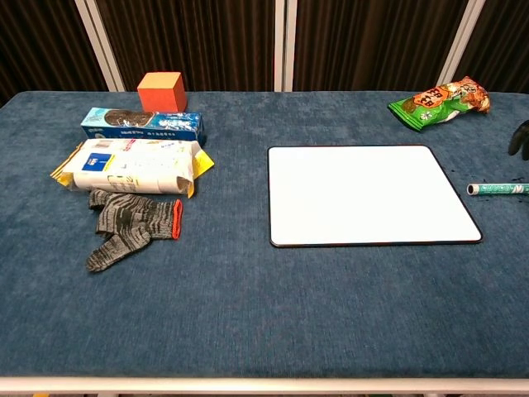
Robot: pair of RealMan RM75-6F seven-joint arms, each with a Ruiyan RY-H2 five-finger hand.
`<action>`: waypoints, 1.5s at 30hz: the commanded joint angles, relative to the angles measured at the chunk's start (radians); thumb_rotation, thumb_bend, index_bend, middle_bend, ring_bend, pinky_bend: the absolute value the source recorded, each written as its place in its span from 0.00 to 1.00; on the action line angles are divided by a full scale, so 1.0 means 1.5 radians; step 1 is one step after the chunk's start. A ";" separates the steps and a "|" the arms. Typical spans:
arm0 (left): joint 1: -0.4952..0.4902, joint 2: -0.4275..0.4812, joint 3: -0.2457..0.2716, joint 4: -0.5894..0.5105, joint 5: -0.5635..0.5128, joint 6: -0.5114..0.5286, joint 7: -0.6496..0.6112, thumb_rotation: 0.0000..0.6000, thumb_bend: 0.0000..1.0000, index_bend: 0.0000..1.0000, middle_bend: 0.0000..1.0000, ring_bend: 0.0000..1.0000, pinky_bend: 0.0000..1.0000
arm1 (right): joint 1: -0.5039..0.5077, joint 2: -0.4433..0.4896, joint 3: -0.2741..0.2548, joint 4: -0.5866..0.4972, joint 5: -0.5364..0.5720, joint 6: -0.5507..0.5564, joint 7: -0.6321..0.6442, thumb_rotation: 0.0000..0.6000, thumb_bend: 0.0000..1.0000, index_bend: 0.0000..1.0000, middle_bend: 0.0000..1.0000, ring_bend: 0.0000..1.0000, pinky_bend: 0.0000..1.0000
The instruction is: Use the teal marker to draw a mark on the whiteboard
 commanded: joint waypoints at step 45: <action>0.012 0.006 0.005 0.006 0.000 0.001 -0.034 1.00 0.07 0.17 0.11 0.02 0.00 | 0.141 -0.030 0.056 -0.104 -0.040 -0.051 0.491 1.00 0.45 0.62 0.58 0.32 0.10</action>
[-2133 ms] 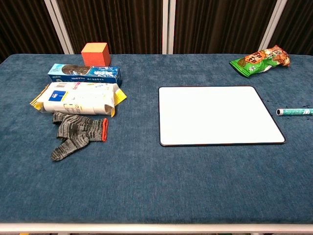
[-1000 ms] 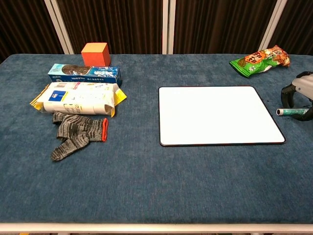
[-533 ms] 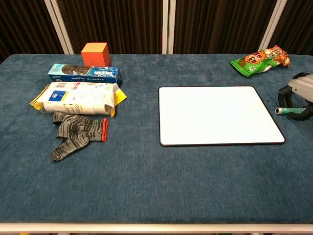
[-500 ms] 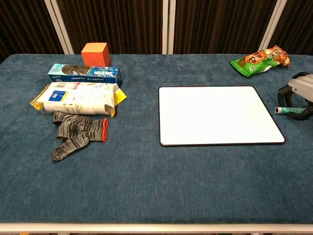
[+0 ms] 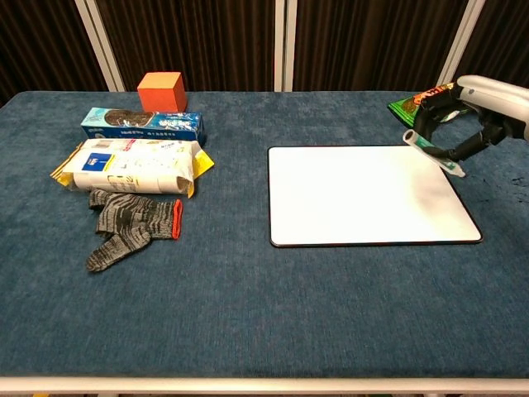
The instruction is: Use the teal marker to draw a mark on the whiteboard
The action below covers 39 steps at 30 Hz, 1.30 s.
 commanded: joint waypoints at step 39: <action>0.007 -0.004 0.000 0.020 -0.003 -0.001 -0.022 1.00 0.07 0.17 0.11 0.02 0.00 | 0.102 -0.258 -0.059 0.270 -0.111 0.085 0.389 1.00 0.47 0.62 0.58 0.32 0.12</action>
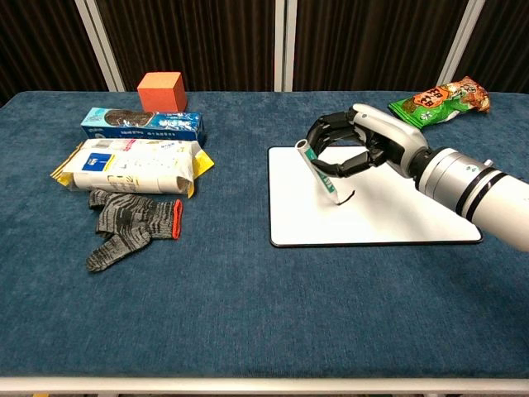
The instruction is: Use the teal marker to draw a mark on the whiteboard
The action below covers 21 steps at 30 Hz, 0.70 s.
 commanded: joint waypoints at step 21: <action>0.000 0.000 0.000 0.004 -0.011 -0.014 -0.005 1.00 0.07 0.17 0.11 0.02 0.00 | 0.047 -0.039 0.040 0.102 0.048 -0.046 -0.006 1.00 0.47 0.62 0.58 0.32 0.12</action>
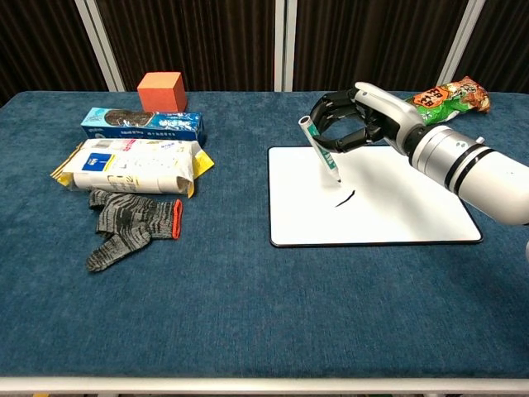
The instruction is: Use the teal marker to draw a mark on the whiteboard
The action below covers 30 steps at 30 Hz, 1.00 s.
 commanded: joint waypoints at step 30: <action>0.001 -0.009 0.001 0.010 0.018 0.013 -0.011 1.00 0.07 0.17 0.11 0.02 0.00 | -0.133 0.323 -0.052 -0.336 -0.017 0.128 -0.208 1.00 0.52 0.62 0.58 0.32 0.12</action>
